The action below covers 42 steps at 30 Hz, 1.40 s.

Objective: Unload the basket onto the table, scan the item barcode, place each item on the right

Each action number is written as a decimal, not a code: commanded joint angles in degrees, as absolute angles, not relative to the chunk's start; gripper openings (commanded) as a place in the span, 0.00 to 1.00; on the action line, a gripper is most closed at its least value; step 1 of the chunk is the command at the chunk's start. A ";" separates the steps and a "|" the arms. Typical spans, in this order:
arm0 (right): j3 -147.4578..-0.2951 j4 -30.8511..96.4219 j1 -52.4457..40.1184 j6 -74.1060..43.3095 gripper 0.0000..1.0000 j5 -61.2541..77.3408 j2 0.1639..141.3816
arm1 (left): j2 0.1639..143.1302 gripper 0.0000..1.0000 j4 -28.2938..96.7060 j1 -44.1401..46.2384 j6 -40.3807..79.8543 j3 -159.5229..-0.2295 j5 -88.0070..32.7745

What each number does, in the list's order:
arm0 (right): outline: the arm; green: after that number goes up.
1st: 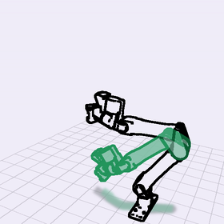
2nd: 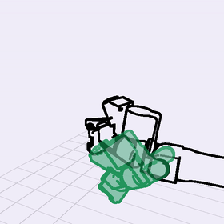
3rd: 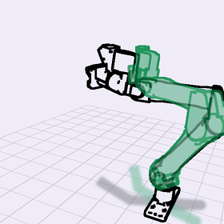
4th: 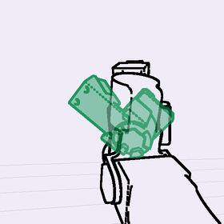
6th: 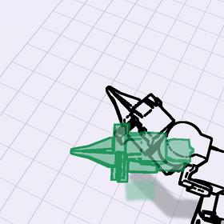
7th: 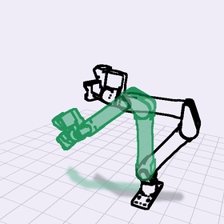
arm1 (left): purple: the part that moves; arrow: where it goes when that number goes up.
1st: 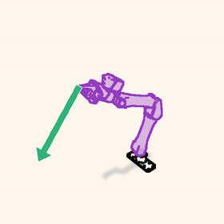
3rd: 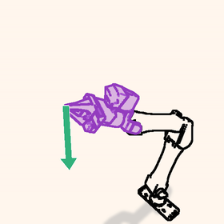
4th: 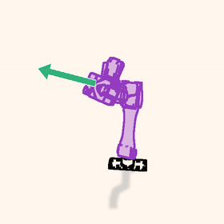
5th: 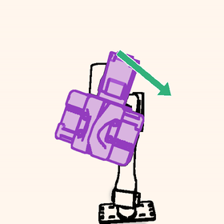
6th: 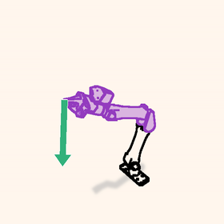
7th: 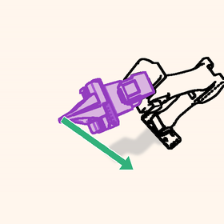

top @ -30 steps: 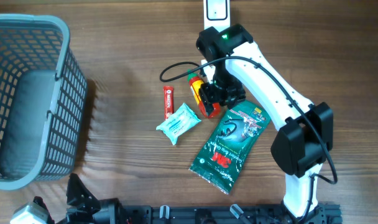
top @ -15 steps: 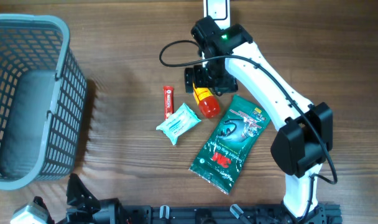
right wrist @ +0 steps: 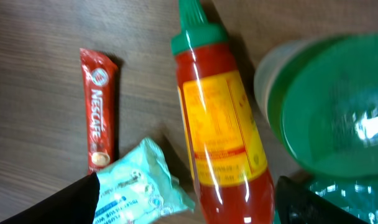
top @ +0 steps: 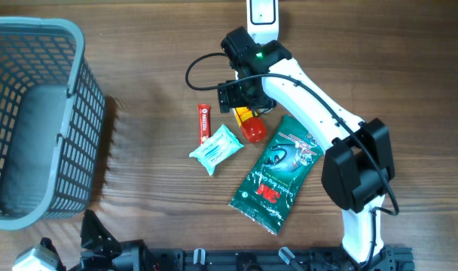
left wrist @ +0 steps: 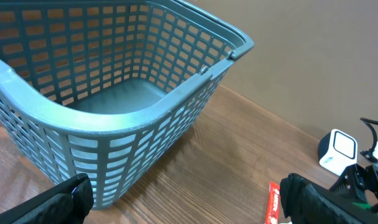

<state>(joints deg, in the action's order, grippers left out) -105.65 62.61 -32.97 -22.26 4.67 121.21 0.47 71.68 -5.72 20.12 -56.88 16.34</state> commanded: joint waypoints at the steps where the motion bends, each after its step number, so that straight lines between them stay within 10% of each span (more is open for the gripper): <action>1: -105.25 60.62 -33.01 -19.64 0.90 3.46 124.31 | 0.32 1.00 71.48 -5.52 20.40 -56.99 15.90; 33: -98.72 58.92 -31.79 -23.90 1.00 0.91 124.29 | 0.32 1.00 71.48 -5.52 20.40 -56.99 15.90; 42: -95.81 56.40 -31.81 -19.07 0.73 5.17 124.29 | 0.32 1.00 71.48 -5.52 20.40 -56.99 15.90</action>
